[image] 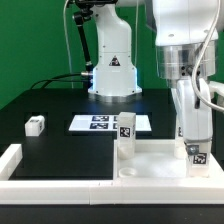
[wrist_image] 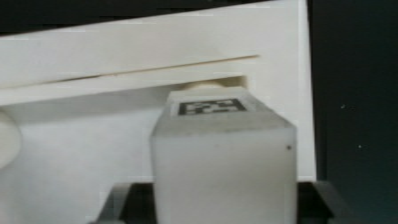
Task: Assemble square table
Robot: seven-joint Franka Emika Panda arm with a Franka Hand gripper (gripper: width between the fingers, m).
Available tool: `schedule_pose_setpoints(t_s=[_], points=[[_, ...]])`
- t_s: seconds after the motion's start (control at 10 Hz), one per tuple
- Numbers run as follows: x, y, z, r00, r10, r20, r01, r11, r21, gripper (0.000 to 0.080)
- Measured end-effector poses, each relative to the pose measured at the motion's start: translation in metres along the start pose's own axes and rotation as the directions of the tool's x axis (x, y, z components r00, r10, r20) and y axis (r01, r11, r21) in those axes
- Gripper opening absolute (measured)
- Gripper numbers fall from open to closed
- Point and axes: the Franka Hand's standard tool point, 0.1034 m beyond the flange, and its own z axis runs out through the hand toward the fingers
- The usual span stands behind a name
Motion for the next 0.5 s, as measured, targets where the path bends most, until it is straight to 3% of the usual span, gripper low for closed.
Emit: schedule_pose_setpoints(t_s=[0.5], points=[[0.0005,0.0017,-0.0004,0.986,0.165,-0.010,-0.165,0.986,-0.001,0.0291]])
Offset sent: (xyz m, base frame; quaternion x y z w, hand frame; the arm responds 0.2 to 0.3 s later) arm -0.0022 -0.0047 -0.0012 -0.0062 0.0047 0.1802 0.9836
